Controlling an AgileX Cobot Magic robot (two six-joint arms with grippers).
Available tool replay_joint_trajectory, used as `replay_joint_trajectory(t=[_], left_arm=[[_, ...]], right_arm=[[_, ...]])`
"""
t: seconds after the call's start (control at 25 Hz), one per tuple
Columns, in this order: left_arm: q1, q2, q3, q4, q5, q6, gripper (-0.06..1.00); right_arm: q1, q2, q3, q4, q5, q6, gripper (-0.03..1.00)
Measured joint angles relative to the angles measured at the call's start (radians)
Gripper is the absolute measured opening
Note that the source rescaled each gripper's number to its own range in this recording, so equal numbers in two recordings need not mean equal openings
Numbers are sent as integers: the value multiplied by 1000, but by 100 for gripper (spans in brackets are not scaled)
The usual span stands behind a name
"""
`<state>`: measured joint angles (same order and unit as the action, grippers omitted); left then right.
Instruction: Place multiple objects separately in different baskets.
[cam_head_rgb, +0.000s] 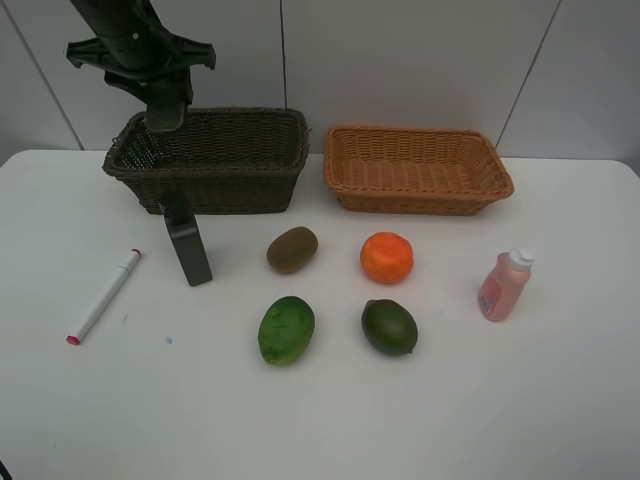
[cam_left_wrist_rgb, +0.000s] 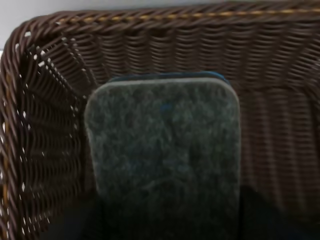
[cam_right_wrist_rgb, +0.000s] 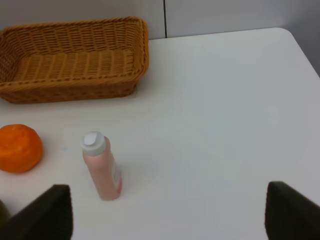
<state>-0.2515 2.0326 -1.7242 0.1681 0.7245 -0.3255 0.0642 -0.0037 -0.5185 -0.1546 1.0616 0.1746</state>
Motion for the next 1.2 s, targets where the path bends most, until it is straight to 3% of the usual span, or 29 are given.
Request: replay_joint_trajectory(t=[0.36, 0.56, 0.68, 0.8, 0.92, 1.08, 1.2], left_arm=[[25, 129, -32, 118, -45, 0, 60], [25, 143, -32, 143, -71, -24, 81], [25, 143, -35, 146, -71, -40, 84], [25, 143, -63, 129, -2, -41, 85], [25, 140, -150, 76, 151, -29, 85], [25, 131, -298, -50, 420, 50, 85], [25, 107, -333, -133, 472, 90, 85]], right_arm=[[0, 0, 0, 0, 0, 0, 94], [0, 0, 0, 0, 0, 0, 94], [0, 0, 0, 0, 0, 0, 94], [0, 0, 0, 0, 0, 0, 94], [0, 0, 0, 0, 0, 0, 94], [0, 0, 0, 0, 0, 0, 94], [0, 0, 0, 0, 0, 0, 94]])
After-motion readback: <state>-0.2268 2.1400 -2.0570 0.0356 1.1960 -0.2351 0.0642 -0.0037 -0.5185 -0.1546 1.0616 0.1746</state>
